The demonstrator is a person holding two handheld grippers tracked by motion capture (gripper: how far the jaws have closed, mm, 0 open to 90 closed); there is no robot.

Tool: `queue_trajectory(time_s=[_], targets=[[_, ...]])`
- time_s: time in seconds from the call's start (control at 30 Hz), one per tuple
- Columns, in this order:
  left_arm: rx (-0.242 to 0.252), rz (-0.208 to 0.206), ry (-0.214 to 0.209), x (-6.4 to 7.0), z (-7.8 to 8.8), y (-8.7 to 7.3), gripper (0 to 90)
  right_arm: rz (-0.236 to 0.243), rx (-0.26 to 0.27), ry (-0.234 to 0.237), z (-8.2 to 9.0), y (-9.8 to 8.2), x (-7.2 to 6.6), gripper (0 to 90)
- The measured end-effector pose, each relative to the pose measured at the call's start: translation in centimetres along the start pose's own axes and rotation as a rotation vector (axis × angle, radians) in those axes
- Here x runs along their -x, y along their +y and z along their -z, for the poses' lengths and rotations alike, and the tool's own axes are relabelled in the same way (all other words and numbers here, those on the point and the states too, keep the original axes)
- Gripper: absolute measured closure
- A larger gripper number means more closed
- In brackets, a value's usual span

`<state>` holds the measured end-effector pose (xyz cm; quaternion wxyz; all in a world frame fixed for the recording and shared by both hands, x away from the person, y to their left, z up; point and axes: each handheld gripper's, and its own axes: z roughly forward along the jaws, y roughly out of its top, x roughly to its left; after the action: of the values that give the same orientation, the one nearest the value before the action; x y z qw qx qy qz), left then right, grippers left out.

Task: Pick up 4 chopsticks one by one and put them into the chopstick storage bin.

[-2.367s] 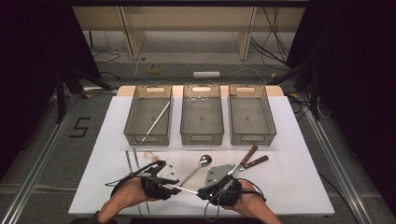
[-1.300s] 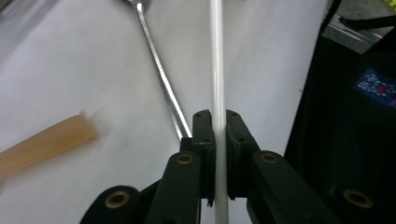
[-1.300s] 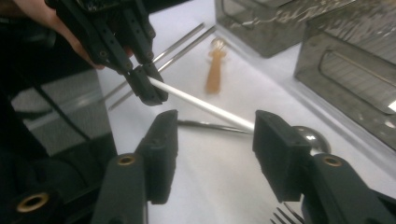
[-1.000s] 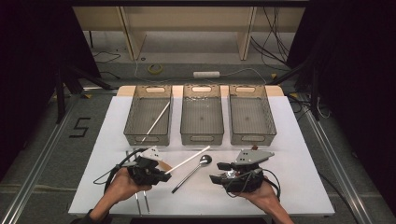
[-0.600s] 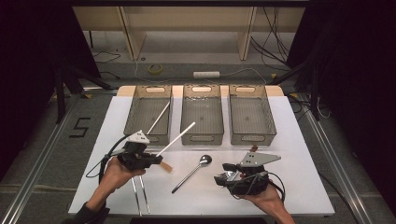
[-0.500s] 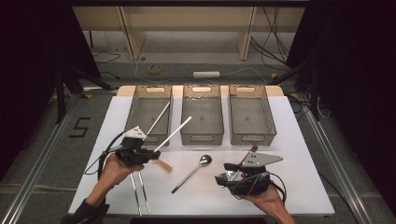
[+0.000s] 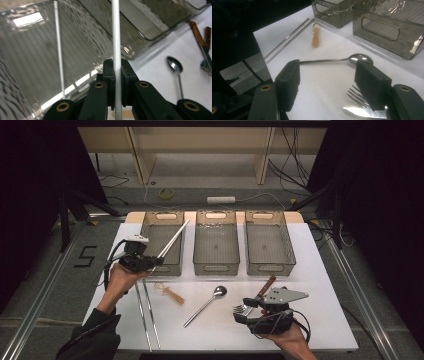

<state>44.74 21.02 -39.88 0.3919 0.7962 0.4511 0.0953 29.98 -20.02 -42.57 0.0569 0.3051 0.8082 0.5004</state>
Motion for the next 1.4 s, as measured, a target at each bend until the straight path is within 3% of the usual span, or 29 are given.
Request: queue_trajectory(time_s=[0.5, 0.67, 0.9, 1.1, 1.4], targets=[[-0.014, 0.104, 0.072, -4.0, -1.4, 1.9, 84.3, -0.001, -0.012, 0.017, 0.0, -0.1, -0.2, 38.2], [-0.034, 0.115, 0.103, -5.1, -2.3, 2.4, 84.3, -0.005, -0.001, 0.023, 0.0, -0.1, -0.2, 36.7], [-0.072, 0.109, 0.131, -5.9, -3.8, 3.0, 84.2, -0.010, 0.011, 0.011, 0.0, 0.0, -0.3, 31.3], [-0.099, 0.136, 0.148, -6.6, -5.0, 3.0, 84.1, -0.018, 0.028, 0.002, 0.2, 0.1, -0.3, 28.9], [-0.141, 0.145, 0.162, -7.1, -6.1, 2.8, 83.6, -0.010, 0.023, 0.006, 0.2, 0.1, -0.4, 28.8]])
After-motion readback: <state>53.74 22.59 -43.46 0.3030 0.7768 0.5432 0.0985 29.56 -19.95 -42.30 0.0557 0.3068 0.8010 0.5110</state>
